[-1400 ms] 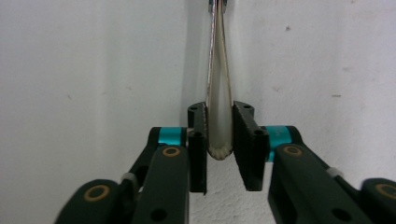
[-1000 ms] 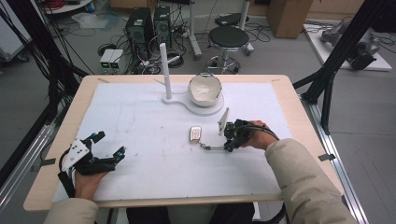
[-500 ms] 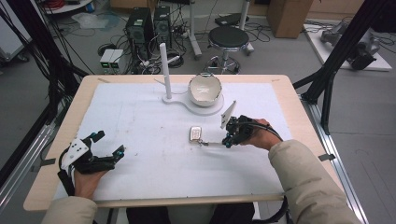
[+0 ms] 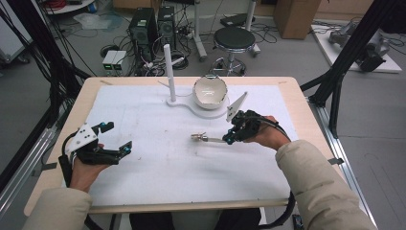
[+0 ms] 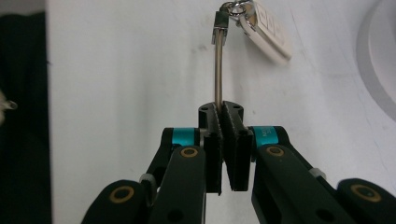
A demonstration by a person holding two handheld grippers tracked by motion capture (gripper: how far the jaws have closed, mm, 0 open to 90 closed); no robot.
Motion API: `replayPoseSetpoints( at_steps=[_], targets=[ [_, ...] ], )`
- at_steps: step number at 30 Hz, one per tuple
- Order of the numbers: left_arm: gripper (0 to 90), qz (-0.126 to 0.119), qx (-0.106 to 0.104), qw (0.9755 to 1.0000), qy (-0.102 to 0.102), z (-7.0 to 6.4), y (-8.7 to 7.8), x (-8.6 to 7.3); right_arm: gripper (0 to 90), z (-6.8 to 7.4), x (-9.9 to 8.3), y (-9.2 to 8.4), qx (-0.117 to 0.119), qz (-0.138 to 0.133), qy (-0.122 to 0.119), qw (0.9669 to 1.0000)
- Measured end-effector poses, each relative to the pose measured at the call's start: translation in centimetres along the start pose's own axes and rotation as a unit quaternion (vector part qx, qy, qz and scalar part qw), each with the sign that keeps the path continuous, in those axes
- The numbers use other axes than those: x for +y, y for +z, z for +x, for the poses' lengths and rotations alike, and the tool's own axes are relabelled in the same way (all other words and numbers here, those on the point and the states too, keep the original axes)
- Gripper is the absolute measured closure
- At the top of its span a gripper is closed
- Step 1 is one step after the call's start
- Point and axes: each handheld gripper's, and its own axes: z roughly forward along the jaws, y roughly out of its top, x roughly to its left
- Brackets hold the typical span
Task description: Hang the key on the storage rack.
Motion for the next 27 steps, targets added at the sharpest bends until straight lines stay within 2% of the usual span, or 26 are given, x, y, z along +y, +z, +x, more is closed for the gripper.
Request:
replayPoseSetpoints(
  at_steps=[1, 4, 5, 6, 7, 8, 9, 10, 11, 15, 16, 17, 18, 19, 20, 21, 22, 27],
  targets=[
    [1.8, 0.000, 0.000, 1.0000, 0.000, 0.0, 0.0, 0.0, 87.6, 0.1, 0.2, -0.2, -0.004, -0.005, -0.005, 1.0000],
    [1.8, 0.014, -0.026, 0.9994, 0.017, -0.2, 1.1, 1.9, 87.7, 0.4, 0.9, -0.9, -0.006, -0.010, -0.013, 0.9998],
    [1.8, 0.014, -0.026, 0.9994, 0.017, -0.2, 1.1, 1.9, 87.7, 0.5, 1.2, -1.1, -0.007, -0.011, -0.016, 0.9998],
    [1.8, 0.020, -0.045, 0.9985, 0.023, -0.4, 1.6, 2.9, 87.7, 0.6, 1.5, -1.3, -0.009, -0.017, -0.020, 0.9996],
    [1.8, 0.025, -0.055, 0.9979, 0.025, -0.5, 1.9, 3.4, 87.7, 0.7, 1.7, -1.5, -0.006, -0.019, -0.023, 0.9995],
    [1.7, 0.036, -0.073, 0.9964, 0.021, -0.6, 2.2, 3.9, 87.7, 0.8, 2.0, -1.6, -0.010, -0.021, -0.029, 0.9993],
    [1.8, 0.036, -0.073, 0.9964, 0.021, -0.6, 2.2, 3.9, 87.7, 1.0, 2.4, -1.7, -0.010, -0.022, -0.033, 0.9992],
    [1.8, 0.053, -0.106, 0.9925, 0.030, -0.9, 2.9, 4.8, 87.7, 1.1, 2.8, -1.9, -0.011, -0.021, -0.038, 0.9990],
    [1.8, 0.056, -0.112, 0.9911, 0.044, -1.2, 3.4, 5.4, 87.7, 1.2, 3.1, -1.9, -0.013, -0.023, -0.042, 0.9988],
    [1.8, 0.069, -0.142, 0.9854, 0.064, -1.6, 4.5, 7.1, 87.7, 1.7, 4.5, -2.2, -0.013, -0.028, -0.053, 0.9981],
    [1.8, 0.069, -0.142, 0.9854, 0.064, -1.6, 4.5, 7.1, 87.7, 1.7, 4.8, -2.3, -0.014, -0.031, -0.057, 0.9978],
    [1.8, 0.081, -0.160, 0.9810, 0.073, -1.8, 5.2, 8.0, 87.7, 1.8, 5.2, -2.3, -0.011, -0.032, -0.061, 0.9976],
    [1.8, 0.088, -0.170, 0.9782, 0.081, -2.1, 5.6, 8.5, 87.7, 1.9, 5.5, -2.4, -0.013, -0.033, -0.066, 0.9972],
    [1.8, 0.088, -0.170, 0.9782, 0.081, -2.1, 5.6, 8.5, 87.7, 1.9, 5.5, -2.4, -0.013, -0.033, -0.066, 0.9972],
    [1.8, 0.099, -0.183, 0.9741, 0.090, -2.3, 6.1, 9.1, 87.7, 2.1, 6.3, -2.6, -0.011, -0.039, -0.071, 0.9966],
    [1.8, 0.099, -0.183, 0.9741, 0.090, -2.3, 6.1, 9.1, 87.7, 2.1, 6.3, -2.6, -0.011, -0.039, -0.071, 0.9966],
    [1.8, 0.107, -0.195, 0.9702, 0.096, -2.6, 6.7, 9.7, 87.7, 2.2, 7.0, -2.6, -0.010, -0.043, -0.080, 0.9958],
    [1.8, 0.122, -0.231, 0.9597, 0.103, -3.4, 7.9, 10.7, 87.7, 2.5, 8.3, -2.7, -0.009, -0.051, -0.093, 0.9943]
  ],
)
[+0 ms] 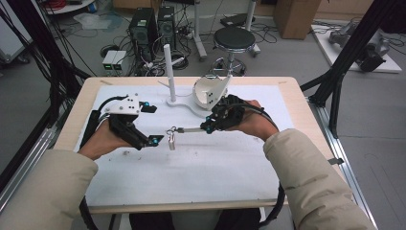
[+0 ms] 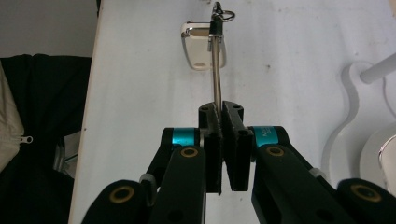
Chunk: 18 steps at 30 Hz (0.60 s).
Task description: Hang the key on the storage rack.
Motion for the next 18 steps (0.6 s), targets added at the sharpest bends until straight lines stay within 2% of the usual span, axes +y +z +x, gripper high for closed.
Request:
replayPoseSetpoints(
  at_steps=[4, 8, 11, 14, 17, 18],
  targets=[
    [1.8, 0.017, -0.025, 0.9995, 0.007, 0.0, 0.9, 0.7, 87.6, -0.1, 0.6, 0.1, 0.005, -0.003, 0.000, 1.0000],
    [3.4, 0.027, -0.039, 0.9989, 0.005, 0.3, 1.7, 1.2, 87.6, -0.2, 0.9, 0.4, 0.009, -0.007, -0.003, 0.9999],
    [3.9, 0.043, -0.044, 0.9981, 0.005, 0.5, 2.5, 1.3, 87.6, -0.2, 1.1, 0.4, 0.009, -0.013, -0.005, 0.9999],
    [15.2, 0.056, -0.052, 0.9970, 0.009, 0.6, 3.1, 1.5, 87.6, -0.1, 1.2, 0.4, 0.010, -0.016, -0.002, 0.9998],
    [16.6, 0.064, -0.066, 0.9957, 0.012, 0.5, 3.7, 1.6, 87.7, -0.2, 1.2, 0.5, 0.014, -0.017, -0.008, 0.9997],
    [18.2, 0.068, -0.072, 0.9949, 0.020, 0.5, 3.8, 1.6, 87.7, -0.2, 1.3, 0.5, 0.010, -0.017, -0.008, 0.9998]
  ],
)
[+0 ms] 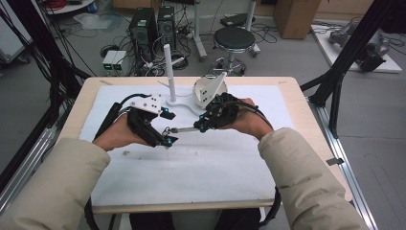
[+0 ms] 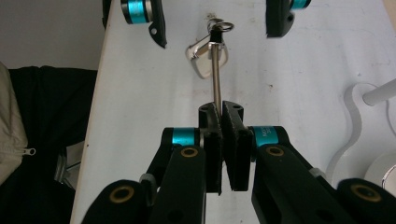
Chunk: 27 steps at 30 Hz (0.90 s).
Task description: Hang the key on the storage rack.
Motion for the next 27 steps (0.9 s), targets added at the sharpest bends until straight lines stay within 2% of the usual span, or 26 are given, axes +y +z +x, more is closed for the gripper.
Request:
replayPoseSetpoints(
  at_steps=[10, 13, 15, 18, 27],
  targets=[
    [32.4, 0.022, -0.008, 0.9996, 0.017, -0.1, 0.3, 0.4, 87.7, 0.1, 0.0, 0.1, 0.004, 0.003, -0.002, 1.0000],
    [37.1, 0.030, -0.008, 0.9994, 0.017, -0.1, 0.3, 0.4, 87.7, 0.2, 0.1, 0.2, 0.009, 0.005, -0.003, 0.9999],
    [38.3, 0.036, -0.010, 0.9992, 0.011, -0.1, 0.4, 0.4, 87.7, 0.2, 0.1, 0.2, 0.007, 0.009, -0.003, 0.9999],
    [39.3, 0.050, -0.010, 0.9986, 0.015, -0.1, 0.7, 0.3, 87.7, 0.2, 0.2, 0.3, 0.010, 0.009, -0.005, 0.9999],
    [49.0, 0.059, -0.022, 0.9978, 0.018, -0.3, 1.3, 0.4, 87.6, 0.3, 0.2, 0.2, 0.008, 0.003, -0.007, 0.9999]
  ],
)
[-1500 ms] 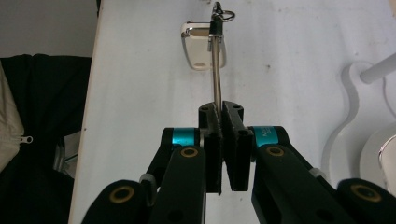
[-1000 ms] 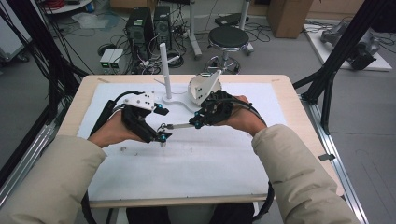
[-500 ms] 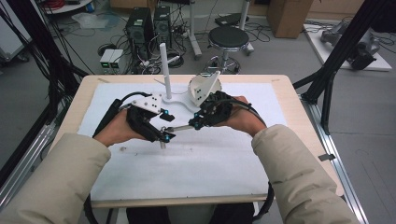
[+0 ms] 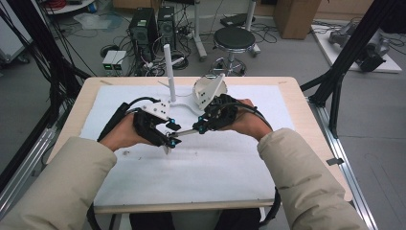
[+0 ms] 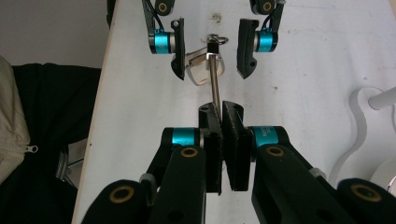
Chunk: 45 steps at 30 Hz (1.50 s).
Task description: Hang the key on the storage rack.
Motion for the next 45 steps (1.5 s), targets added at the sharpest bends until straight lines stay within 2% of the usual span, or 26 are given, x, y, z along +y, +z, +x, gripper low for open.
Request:
replayPoseSetpoints(
  at_steps=[3, 5, 7, 11, 16, 21, 23, 24, 26, 28, 30, 31, 32, 34, 35, 36, 37, 38, 39, 40, 43, 45],
  targets=[
    [57.5, 0.004, 0.000, 1.0000, 0.005, 0.0, 0.0, 0.1, 87.6, 0.0, 0.0, 0.0, 0.000, 0.000, 0.001, 1.0000],
    [58.1, 0.005, 0.001, 1.0000, 0.004, 0.0, 0.0, 0.1, 87.6, 0.0, 0.0, 0.0, 0.000, 0.000, 0.003, 1.0000],
    [63.1, 0.009, 0.002, 0.9999, 0.007, 0.0, 0.0, 0.1, 87.6, 0.0, 0.0, -0.1, 0.000, -0.002, -0.001, 1.0000],
    [80.1, 0.012, 0.003, 0.9997, 0.021, -0.1, 0.1, 0.2, 87.6, 0.0, 0.1, 0.0, 0.000, -0.004, -0.001, 1.0000],
    [81.5, 0.011, -0.004, 0.9996, 0.024, -0.2, -0.1, 0.3, 87.4, -0.1, 0.0, -0.2, -0.001, -0.014, -0.001, 0.9999],
    [81.7, 0.010, -0.002, 0.9996, 0.027, -0.3, -0.2, 0.3, 86.2, -0.2, -0.1, -0.3, 0.006, -0.022, 0.002, 0.9997],
    [81.8, 0.008, -0.002, 0.9997, 0.024, -0.2, -0.4, 0.3, 78.9, -0.2, -0.1, -0.3, 0.004, -0.033, -0.001, 0.9995],
    [81.7, 0.007, -0.003, 0.9997, 0.022, -0.2, -0.4, 0.3, 71.1, -0.3, -0.1, -0.5, -0.001, -0.047, -0.017, 0.9988],
    [81.8, 0.007, 0.000, 0.9998, 0.019, -0.2, -0.5, 0.2, 43.6, -0.1, -0.2, -0.7, -0.019, -0.083, -0.041, 0.9955],
    [81.7, 0.010, 0.000, 0.9998, 0.020, -0.1, -0.6, 0.2, 20.4, -0.2, -0.3, -0.7, -0.041, -0.109, -0.030, 0.9927],
    [81.8, 0.010, 0.001, 0.9998, 0.019, -0.1, -0.7, 0.2, 4.3, -0.3, -0.6, -0.6, -0.081, -0.113, -0.009, 0.9902],
    [81.8, 0.008, -0.001, 0.9998, 0.019, 0.0, -0.8, 0.2, 4.3, -0.3, -0.6, -0.6, -0.081, -0.113, -0.009, 0.9902],
    [81.8, 0.002, 0.000, 0.9999, 0.014, 0.0, -0.9, 0.1, 0.4, -0.5, -1.2, -0.8, -0.093, -0.133, 0.015, 0.9867],
    [81.8, -0.004, 0.000, 1.0000, 0.008, 0.1, -1.0, 0.0, 0.4, -0.6, -1.6, -1.2, -0.098, -0.144, 0.030, 0.9843],
    [81.8, -0.006, -0.002, 1.0000, 0.005, 0.2, -1.2, 0.0, 0.4, -0.6, -1.6, -1.2, -0.098, -0.144, 0.030, 0.9843],
    [81.8, -0.008, 0.002, 1.0000, 0.001, 0.5, -1.5, -0.1, 0.4, -0.6, -2.1, -1.8, -0.105, -0.160, 0.037, 0.9808],
    [81.8, -0.008, 0.002, 1.0000, 0.001, 0.5, -1.5, -0.1, 0.4, -0.6, -2.1, -1.8, -0.105, -0.160, 0.037, 0.9808],
    [81.8, -0.015, 0.012, 0.9998, -0.010, 0.6, -1.7, -0.2, 0.4, -0.6, -2.4, -2.3, -0.114, -0.169, 0.041, 0.9782],
    [81.8, -0.016, 0.015, 0.9997, -0.010, 0.8, -2.0, -0.3, 0.4, -0.6, -2.6, -2.5, -0.117, -0.175, 0.043, 0.9767],
    [81.8, -0.021, 0.018, 0.9995, -0.014, 0.8, -2.1, -0.3, 0.4, -0.5, -3.0, -2.9, -0.124, -0.186, 0.047, 0.9735],
    [81.8, -0.022, 0.027, 0.9992, -0.018, 1.0, -2.5, -0.4, 0.4, -0.4, -4.0, -3.5, -0.138, -0.200, 0.057, 0.9684],
    [81.8, -0.023, 0.041, 0.9985, -0.026, 1.1, -2.7, -0.5, 0.4, -0.2, -5.1, -3.9, -0.147, -0.208, 0.073, 0.9643]
  ],
)
